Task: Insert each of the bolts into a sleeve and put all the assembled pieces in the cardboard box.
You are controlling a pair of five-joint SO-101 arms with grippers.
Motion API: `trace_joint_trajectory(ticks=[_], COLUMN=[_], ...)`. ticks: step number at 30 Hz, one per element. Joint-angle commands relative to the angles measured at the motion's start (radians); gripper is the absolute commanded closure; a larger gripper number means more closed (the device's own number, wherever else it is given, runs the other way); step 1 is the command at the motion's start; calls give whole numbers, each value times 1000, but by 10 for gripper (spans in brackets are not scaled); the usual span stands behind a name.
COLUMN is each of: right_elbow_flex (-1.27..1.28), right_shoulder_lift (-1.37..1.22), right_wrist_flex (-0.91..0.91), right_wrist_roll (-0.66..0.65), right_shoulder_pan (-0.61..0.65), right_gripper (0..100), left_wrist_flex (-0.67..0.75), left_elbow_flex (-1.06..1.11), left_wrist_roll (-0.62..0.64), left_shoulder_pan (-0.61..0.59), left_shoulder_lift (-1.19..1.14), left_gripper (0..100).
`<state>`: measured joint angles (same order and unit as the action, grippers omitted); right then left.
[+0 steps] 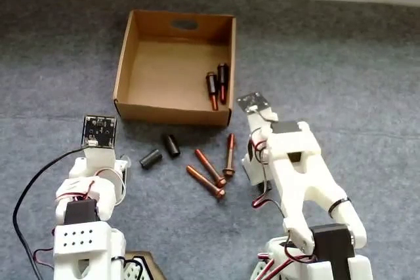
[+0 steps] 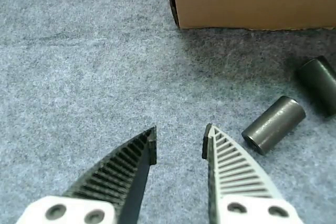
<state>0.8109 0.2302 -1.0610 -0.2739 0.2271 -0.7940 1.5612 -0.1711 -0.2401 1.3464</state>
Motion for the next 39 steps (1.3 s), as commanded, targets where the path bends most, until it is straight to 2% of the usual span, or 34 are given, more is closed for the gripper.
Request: trace_joint_trajectory(ticks=[1, 6, 9, 13, 20, 31, 39], right_elbow_flex=[27, 35, 42, 82, 91, 298, 526], right_shoulder_lift=[-7, -10, -10, -1, 50, 823, 1182], right_wrist_flex=[47, 51, 45, 77, 81, 90, 174], right_wrist_roll=[-14, -23, -75, -80, -74, 97, 146], right_shoulder_pan=[5, 5, 4, -2, -5, 84, 73], right_gripper=[861, 861, 873, 998, 994, 993, 993], left_wrist_flex=[18, 18, 18, 18, 18, 11, -160], left_elbow_flex=[-28, -28, -28, -28, -28, -53, -219], left_wrist_roll=[9, 9, 9, 9, 9, 6, -183], left_shoulder_pan=[1, 1, 1, 1, 1, 2, 2], left_shoulder_lift=[12, 12, 12, 12, 12, 1, -1], left_gripper=[832, 832, 832, 832, 832, 831, 829])
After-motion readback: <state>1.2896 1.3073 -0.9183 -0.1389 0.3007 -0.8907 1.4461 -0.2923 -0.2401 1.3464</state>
